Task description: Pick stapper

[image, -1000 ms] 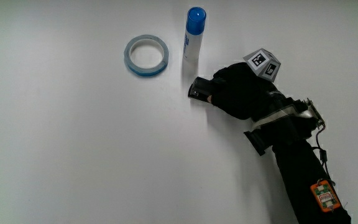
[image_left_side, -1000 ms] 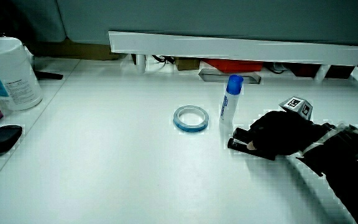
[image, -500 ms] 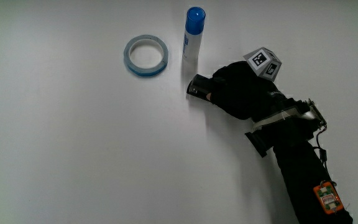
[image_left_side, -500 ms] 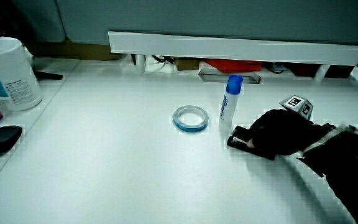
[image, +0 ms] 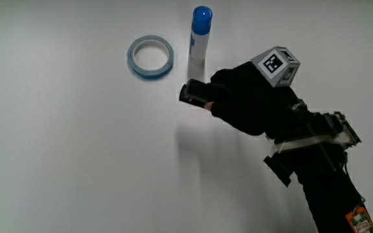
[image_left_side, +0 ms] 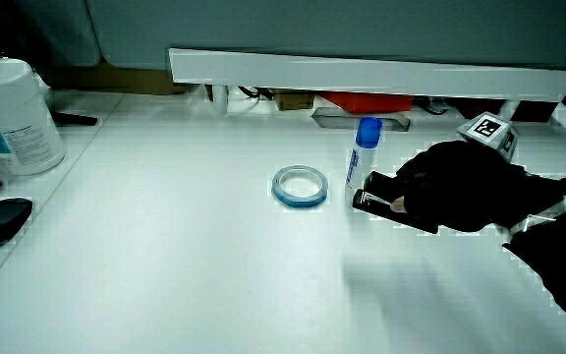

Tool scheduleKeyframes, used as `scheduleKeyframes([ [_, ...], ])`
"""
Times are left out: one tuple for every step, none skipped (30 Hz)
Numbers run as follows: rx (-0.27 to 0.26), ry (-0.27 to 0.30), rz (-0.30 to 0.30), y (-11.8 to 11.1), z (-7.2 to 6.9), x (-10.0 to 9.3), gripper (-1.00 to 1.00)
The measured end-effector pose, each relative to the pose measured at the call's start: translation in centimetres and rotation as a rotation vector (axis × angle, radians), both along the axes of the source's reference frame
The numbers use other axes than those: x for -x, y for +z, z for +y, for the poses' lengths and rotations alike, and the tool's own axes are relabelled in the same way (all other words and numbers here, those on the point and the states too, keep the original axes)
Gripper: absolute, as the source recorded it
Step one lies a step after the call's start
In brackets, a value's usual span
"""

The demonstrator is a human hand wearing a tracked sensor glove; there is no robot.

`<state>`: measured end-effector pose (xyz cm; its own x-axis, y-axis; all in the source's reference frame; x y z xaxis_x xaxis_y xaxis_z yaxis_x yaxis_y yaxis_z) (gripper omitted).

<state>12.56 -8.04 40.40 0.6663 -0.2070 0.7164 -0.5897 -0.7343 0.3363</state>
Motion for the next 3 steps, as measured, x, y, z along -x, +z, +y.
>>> scheduleKeyframes([
  [0.043,-0.020,-0.018,-0.96,0.39,0.43,1.00],
  [0.016,-0.053,-0.033,-1.11,0.71,0.77,1.00],
  [-0.058,-0.102,-0.052,-0.93,0.97,1.06,1.00],
])
